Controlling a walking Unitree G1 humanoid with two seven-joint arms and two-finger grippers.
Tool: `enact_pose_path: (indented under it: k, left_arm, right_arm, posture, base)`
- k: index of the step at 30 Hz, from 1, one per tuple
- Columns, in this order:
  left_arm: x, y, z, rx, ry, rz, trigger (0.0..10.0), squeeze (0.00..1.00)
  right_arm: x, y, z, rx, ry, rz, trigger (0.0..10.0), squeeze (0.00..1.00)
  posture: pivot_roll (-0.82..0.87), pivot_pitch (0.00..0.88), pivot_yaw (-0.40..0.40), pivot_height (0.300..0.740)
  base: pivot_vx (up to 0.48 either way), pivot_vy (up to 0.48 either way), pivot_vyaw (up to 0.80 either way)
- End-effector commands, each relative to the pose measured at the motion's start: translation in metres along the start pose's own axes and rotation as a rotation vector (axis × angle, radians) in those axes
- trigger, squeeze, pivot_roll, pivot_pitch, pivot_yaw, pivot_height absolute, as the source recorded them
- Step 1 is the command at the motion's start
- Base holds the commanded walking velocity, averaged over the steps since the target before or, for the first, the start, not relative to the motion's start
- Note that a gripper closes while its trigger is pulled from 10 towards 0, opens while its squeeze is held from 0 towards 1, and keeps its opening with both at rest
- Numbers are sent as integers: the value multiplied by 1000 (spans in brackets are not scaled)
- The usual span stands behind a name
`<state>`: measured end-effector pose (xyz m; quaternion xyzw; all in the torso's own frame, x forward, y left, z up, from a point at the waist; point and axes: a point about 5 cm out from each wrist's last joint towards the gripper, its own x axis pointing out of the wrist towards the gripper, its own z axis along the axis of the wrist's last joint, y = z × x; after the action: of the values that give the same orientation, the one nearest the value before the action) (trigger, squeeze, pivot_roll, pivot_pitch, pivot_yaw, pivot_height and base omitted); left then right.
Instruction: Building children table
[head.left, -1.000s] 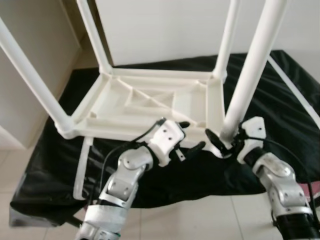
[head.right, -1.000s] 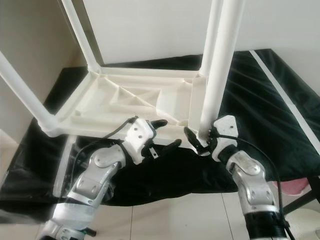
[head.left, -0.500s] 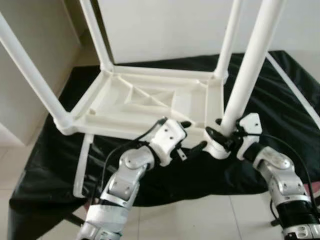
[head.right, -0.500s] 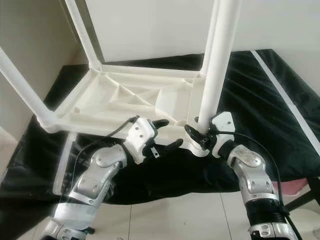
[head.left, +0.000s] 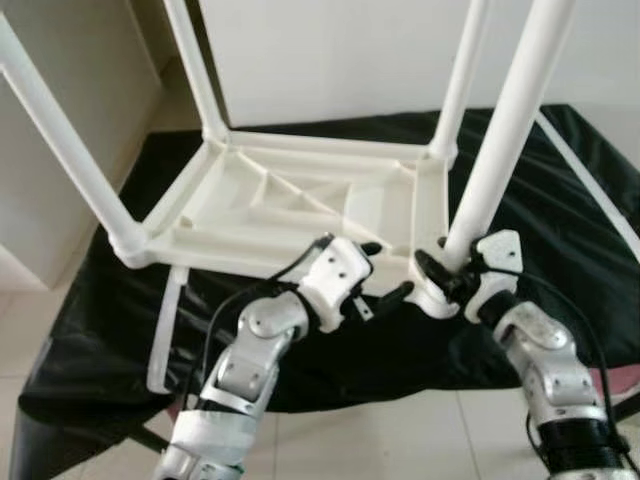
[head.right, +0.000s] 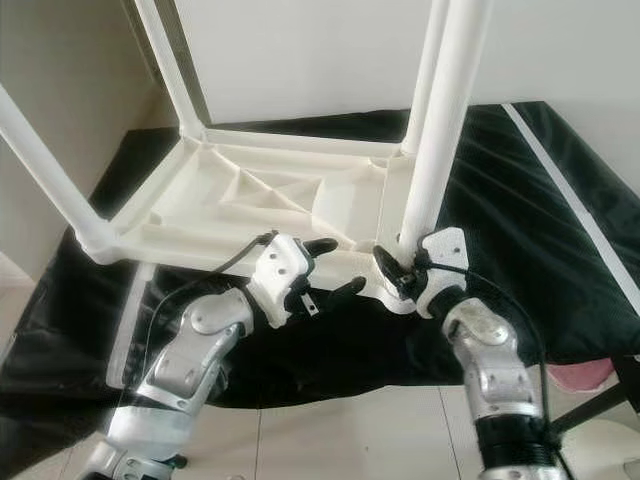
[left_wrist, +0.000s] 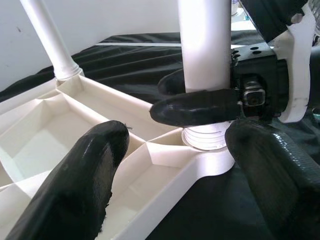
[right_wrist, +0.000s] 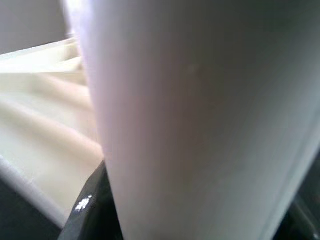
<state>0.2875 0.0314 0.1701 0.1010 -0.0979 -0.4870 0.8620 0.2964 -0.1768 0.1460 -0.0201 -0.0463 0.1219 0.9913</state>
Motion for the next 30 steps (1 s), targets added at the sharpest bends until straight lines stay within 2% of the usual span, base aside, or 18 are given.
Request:
enact_pose_path:
  k: [1, 2, 6, 7, 9, 12, 15, 18, 30]
  left_arm:
    - [-1, 1, -2, -29, 9, 47, 10000, 0]
    - [0, -1, -1, -53, 2, 43, 10000, 0]
    - [1, 0, -2, -80, 19, 54, 10000, 0]
    - [1, 0, -2, -80, 19, 54, 10000, 0]
    - [2, 1, -5, -87, 43, 65, 10000, 0]
    - [2, 0, -5, -94, 45, 66, 10000, 0]
    - [3, -2, -4, -113, 43, 57, 10000, 0]
    - [5, -1, -3, -108, 49, 51, 10000, 0]
    - [4, 4, 1, -109, 31, 86, 10000, 0]
  right_arm:
    - [-3, 0, -12, 50, 66, -108, 10000, 0]
    - [-5, 4, -15, 64, 89, -214, 10000, 0]
    - [-8, 8, -19, 106, 102, -388, 10000, 0]
    - [-8, 8, -19, 106, 102, -388, 10000, 0]
    - [-10, 11, -20, 133, 100, -514, 10000, 0]
    - [-11, 16, -19, 166, 109, -585, 10000, 0]
    - [-6, 25, -15, 212, 95, -535, 10000, 0]
    - [-5, 37, -12, 177, 93, -457, 10000, 0]
    - [-3, 37, -9, 186, 82, -476, 10000, 0]
  posture:
    - [-79, 62, 47, 740]
    - [-85, 64, 44, 740]
    - [-84, 63, 39, 740]
    - [-84, 63, 39, 740]
    - [-81, 62, 33, 740]
    - [-81, 62, 33, 740]
    - [-88, 64, 41, 740]
    - [-83, 64, 38, 740]
    - [-79, 62, 35, 740]
  base:
    - [0, 0, 0]
    - [0, 0, 0]
    - [0, 0, 0]
    - [0, 0, 0]
    - [0, 0, 0]
    - [0, 0, 0]
    - [0, 0, 0]
    - [0, 0, 0]
    - [0, 0, 0]
